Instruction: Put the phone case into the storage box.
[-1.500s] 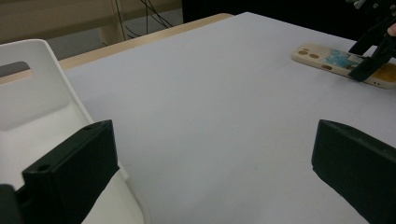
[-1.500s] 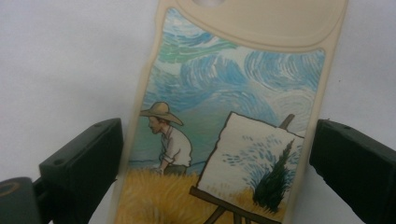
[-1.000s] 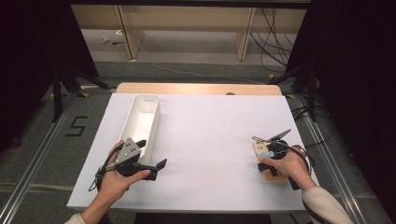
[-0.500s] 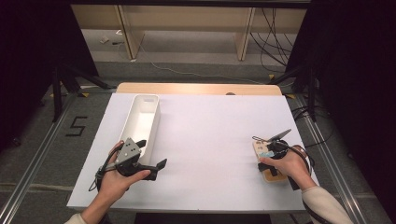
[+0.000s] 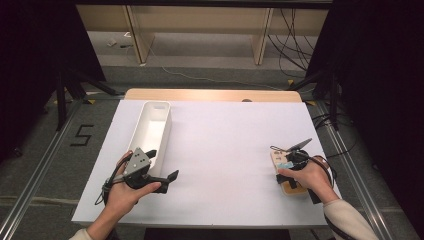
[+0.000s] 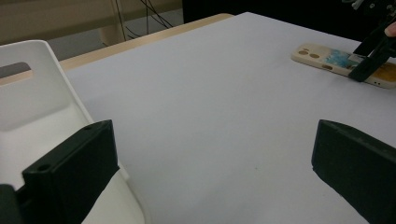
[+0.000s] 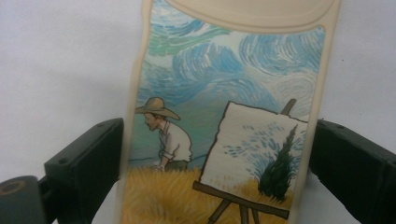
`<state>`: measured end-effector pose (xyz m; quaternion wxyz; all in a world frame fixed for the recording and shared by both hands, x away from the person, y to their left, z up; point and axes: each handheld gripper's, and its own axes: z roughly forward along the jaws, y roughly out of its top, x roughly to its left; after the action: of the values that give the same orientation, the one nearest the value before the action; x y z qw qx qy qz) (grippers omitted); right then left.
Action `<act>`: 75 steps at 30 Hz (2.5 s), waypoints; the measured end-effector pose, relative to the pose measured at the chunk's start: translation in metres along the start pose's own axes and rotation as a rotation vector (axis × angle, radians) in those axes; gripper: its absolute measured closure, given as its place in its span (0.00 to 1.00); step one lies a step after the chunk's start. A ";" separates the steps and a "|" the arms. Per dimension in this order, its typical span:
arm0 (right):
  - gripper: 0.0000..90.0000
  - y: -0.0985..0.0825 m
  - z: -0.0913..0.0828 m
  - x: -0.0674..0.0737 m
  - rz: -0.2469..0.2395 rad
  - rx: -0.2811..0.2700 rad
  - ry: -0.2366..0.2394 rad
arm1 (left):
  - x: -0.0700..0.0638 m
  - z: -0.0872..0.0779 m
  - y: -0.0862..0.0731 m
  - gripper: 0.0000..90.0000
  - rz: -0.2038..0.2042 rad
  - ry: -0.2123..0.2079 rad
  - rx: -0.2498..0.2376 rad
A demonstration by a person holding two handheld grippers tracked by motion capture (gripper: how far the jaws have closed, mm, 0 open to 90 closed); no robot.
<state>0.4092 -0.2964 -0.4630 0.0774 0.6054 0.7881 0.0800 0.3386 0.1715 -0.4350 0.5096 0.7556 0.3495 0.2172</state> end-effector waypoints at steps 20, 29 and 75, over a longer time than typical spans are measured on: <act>0.12 0.000 -0.002 0.000 0.022 0.003 -0.002 | 0.000 0.000 0.000 0.00 -0.002 0.002 -0.002; 0.13 0.000 -0.003 0.000 0.029 0.002 0.001 | 0.000 0.000 0.000 0.00 -0.002 0.003 -0.003; 0.14 0.001 -0.017 -0.002 0.043 -0.067 0.054 | 0.001 -0.001 0.001 0.00 -0.006 0.007 -0.010</act>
<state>0.4071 -0.2988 -0.4463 0.0746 0.6169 0.7736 0.1242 0.3385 0.1723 -0.4341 0.5131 0.7511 0.3524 0.2199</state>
